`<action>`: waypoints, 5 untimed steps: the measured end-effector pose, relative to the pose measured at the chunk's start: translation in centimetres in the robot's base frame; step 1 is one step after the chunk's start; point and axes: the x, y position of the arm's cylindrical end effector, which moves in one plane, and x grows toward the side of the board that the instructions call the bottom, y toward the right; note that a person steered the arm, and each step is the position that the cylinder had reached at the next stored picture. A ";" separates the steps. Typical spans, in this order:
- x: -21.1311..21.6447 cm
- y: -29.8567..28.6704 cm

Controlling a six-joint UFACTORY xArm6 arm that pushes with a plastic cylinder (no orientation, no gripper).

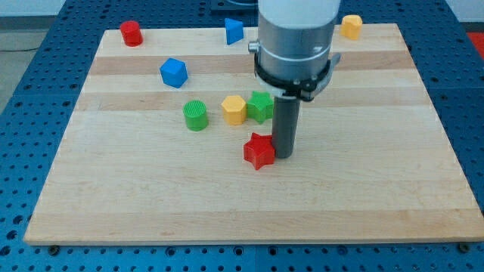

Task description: Bring the red star at the left side of the green circle

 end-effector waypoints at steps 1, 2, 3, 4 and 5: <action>1.2 -1.4; 1.2 -4.6; 1.2 -8.9; 0.6 -9.7; 0.6 -5.1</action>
